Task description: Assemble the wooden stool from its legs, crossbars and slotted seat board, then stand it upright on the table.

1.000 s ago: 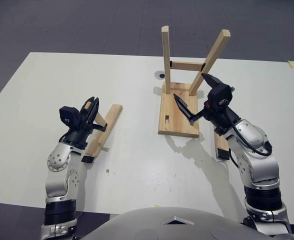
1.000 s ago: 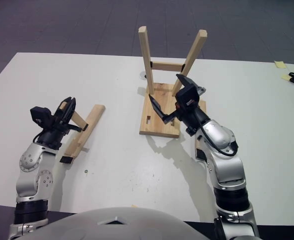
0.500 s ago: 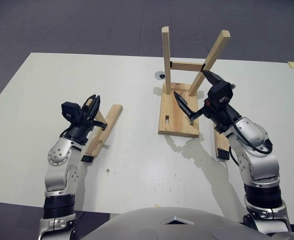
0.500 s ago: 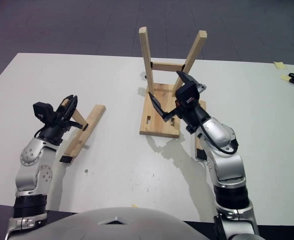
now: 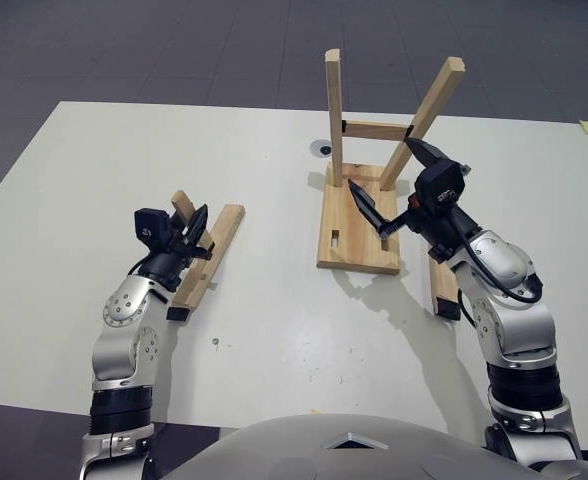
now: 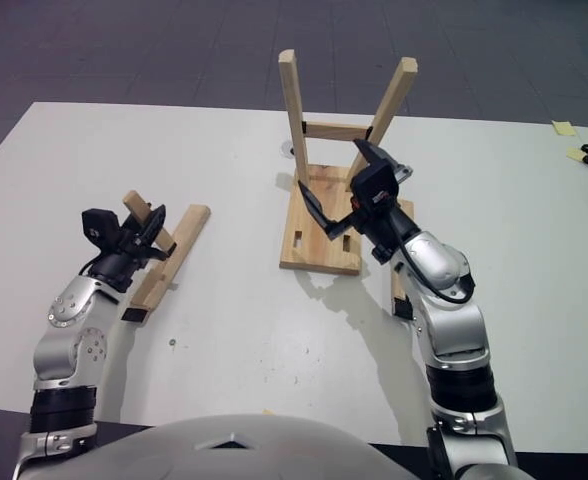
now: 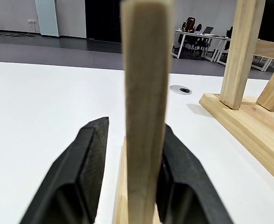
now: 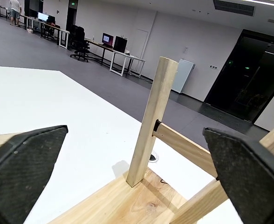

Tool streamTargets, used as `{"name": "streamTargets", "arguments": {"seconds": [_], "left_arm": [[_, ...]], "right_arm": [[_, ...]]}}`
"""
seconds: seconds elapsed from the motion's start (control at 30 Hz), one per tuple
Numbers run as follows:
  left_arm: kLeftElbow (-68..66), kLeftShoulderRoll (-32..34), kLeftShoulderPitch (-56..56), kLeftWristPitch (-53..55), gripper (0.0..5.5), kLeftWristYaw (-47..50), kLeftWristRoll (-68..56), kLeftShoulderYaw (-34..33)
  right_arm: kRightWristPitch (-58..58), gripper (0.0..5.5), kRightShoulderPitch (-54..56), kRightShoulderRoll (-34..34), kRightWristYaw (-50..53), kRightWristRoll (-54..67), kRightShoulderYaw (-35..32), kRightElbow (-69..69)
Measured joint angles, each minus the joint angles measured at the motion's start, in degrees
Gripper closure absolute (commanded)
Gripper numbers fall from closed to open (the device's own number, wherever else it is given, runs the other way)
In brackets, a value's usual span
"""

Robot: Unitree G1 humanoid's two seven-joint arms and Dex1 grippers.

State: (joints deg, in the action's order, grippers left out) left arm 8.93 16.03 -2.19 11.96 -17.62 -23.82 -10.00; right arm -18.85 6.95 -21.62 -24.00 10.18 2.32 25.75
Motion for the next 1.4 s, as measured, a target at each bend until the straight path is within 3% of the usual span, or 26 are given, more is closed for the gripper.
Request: {"name": "streamTargets", "arguments": {"seconds": [0.33,0.5,0.63,0.9,1.4], "left_arm": [[12.8,3.9,19.2,15.1,1.58,4.7,-20.9,-8.8],[8.0,7.5,27.3,18.2,0.80,3.8,-22.5,-9.4],[0.5,7.2,28.1,18.5,0.15,0.6,-20.0,-5.5],[-4.1,5.4,23.2,18.1,0.12,-4.5,-13.4,1.4],[-4.1,3.6,25.3,18.2,0.12,-4.3,-14.2,-2.7]], "right_arm": [[0.2,0.10,0.0,0.0,0.0,0.1,0.2,0.0],[0.2,0.10,-0.1,0.1,0.0,0.0,0.5,0.1],[0.2,0.10,0.1,0.4,0.1,0.0,0.5,0.0],[0.2,0.10,0.5,0.6,0.1,0.0,0.8,-0.2],[0.3,0.10,0.5,0.6,0.0,-0.8,0.9,-0.3]]}}
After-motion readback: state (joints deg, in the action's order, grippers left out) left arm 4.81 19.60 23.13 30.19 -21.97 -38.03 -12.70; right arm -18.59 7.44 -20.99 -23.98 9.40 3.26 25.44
